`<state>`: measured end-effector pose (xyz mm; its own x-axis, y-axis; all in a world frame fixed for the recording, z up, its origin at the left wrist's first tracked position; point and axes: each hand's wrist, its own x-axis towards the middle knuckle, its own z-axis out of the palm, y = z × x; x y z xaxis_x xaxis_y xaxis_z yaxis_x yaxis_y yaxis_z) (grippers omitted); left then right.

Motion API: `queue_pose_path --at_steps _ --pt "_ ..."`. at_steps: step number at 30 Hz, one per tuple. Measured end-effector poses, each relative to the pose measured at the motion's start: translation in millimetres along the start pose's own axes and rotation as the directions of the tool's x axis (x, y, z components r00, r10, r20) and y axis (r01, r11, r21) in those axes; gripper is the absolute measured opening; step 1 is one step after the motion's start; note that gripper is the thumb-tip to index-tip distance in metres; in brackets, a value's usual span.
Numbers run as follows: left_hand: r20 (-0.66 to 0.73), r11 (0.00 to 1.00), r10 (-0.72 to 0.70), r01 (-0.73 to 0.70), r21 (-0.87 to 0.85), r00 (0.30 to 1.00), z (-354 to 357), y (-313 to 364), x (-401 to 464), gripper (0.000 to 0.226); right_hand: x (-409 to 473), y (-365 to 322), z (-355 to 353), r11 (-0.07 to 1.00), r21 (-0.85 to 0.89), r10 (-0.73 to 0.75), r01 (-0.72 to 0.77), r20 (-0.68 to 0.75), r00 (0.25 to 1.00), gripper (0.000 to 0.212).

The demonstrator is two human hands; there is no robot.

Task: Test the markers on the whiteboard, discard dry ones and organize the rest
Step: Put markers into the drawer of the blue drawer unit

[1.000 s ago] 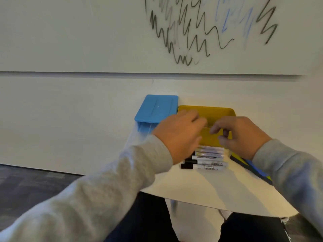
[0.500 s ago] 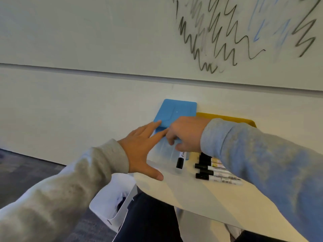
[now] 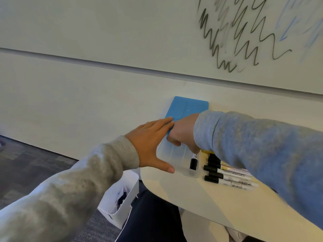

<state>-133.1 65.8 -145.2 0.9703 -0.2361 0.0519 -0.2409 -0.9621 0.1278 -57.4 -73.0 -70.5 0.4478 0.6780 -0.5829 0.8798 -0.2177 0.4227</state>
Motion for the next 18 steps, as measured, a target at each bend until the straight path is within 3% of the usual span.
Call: queue_pose_path --at_steps 3,6,14,18 --pt "-0.01 1.0 0.005 -0.005 0.003 1.0 -0.1 -1.0 1.1 0.132 -3.3 -1.7 -6.6 0.999 -0.007 -0.046 0.046 0.037 0.998 0.058" --pt "-0.003 1.0 0.003 -0.003 0.0 1.0 0.1 -1.2 1.7 0.132 -5.6 -3.5 -4.1 0.992 -0.084 -0.096 0.097 0.007 0.995 0.053" --pt "0.0 1.0 -0.012 0.012 0.014 1.0 -0.7 -1.9 2.8 0.129 -2.7 4.7 27.7 0.956 -0.273 -0.177 0.107 -0.245 0.953 0.03" --pt "-0.002 1.0 -0.015 0.015 0.002 1.0 -1.0 -3.8 2.6 0.129 2.4 9.7 37.5 0.972 -0.222 -0.156 0.076 -0.367 0.917 0.028"
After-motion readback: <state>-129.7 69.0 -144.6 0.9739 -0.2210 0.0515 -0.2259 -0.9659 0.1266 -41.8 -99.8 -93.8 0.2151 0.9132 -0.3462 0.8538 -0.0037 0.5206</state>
